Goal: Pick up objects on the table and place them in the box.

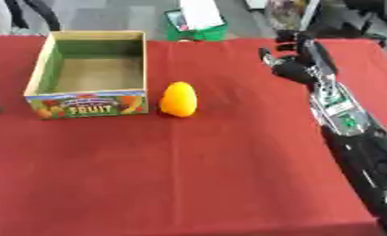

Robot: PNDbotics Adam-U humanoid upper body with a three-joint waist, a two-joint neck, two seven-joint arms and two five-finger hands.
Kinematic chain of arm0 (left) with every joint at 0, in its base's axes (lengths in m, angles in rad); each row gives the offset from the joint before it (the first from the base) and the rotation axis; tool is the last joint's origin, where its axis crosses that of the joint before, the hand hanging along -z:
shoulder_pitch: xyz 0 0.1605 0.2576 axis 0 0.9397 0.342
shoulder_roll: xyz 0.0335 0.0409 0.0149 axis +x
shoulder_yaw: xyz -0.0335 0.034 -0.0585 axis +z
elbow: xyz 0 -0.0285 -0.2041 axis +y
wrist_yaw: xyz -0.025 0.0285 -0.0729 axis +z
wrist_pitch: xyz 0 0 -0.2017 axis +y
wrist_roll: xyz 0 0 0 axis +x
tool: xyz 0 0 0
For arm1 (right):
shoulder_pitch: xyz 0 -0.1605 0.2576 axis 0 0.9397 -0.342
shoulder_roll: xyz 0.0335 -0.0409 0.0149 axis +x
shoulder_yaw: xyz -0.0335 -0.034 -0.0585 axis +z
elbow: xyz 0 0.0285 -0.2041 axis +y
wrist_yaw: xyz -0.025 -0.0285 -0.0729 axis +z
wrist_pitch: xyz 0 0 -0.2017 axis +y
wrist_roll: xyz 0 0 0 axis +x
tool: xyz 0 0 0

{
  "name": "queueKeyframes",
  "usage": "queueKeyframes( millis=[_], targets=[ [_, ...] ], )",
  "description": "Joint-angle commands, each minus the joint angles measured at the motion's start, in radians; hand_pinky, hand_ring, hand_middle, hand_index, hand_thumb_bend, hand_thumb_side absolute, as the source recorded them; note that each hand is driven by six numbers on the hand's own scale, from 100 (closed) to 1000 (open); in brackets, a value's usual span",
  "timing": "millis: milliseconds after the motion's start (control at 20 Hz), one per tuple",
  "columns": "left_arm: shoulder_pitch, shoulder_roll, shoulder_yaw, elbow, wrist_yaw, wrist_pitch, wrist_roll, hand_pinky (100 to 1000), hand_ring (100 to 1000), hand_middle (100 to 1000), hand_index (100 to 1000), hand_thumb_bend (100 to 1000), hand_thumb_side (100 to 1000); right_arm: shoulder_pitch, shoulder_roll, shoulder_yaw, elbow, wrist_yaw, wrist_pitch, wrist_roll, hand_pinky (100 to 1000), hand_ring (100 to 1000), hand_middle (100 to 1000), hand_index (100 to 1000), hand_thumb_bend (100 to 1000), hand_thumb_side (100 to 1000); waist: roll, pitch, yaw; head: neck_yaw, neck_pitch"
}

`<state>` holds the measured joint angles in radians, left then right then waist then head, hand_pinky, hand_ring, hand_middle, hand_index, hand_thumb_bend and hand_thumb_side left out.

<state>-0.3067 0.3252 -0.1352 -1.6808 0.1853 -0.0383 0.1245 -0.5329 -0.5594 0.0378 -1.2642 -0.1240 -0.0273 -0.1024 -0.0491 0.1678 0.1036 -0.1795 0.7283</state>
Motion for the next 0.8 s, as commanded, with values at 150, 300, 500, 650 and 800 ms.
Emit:
queueKeyframes(
  millis=[150,300,500,650,800],
  targets=[
    [-0.009,0.015,0.009,-0.013,0.004,-0.002,0.000,725,815,716,650,553,395,-0.018,-0.027,0.003,-0.024,0.010,-0.002,0.016,724,800,751,824,327,197,0.002,-0.016,-0.002,-0.005,0.001],
    [-0.009,0.015,0.008,-0.012,0.004,-0.002,-0.001,725,815,716,650,553,395,-0.019,-0.028,0.018,-0.031,0.017,-0.003,0.038,725,802,752,826,331,201,0.001,-0.015,-0.002,-0.005,0.001],
    [-0.009,0.014,0.007,-0.012,0.004,-0.002,-0.002,725,815,717,650,552,395,-0.025,-0.030,0.052,-0.037,0.031,-0.004,0.090,727,806,756,831,334,208,0.000,-0.015,0.000,-0.007,0.001],
    [-0.010,0.014,0.006,-0.012,0.004,-0.002,-0.003,725,815,717,650,553,395,-0.032,-0.029,0.090,-0.049,0.042,-0.007,0.147,734,813,761,839,339,219,0.000,-0.015,0.004,-0.010,0.000],
    [-0.010,0.013,0.006,-0.012,0.004,-0.002,-0.003,725,815,717,650,553,395,-0.038,-0.028,0.121,-0.065,0.049,-0.009,0.200,743,822,769,846,343,226,0.001,-0.014,0.006,-0.011,0.000]
  ],
)
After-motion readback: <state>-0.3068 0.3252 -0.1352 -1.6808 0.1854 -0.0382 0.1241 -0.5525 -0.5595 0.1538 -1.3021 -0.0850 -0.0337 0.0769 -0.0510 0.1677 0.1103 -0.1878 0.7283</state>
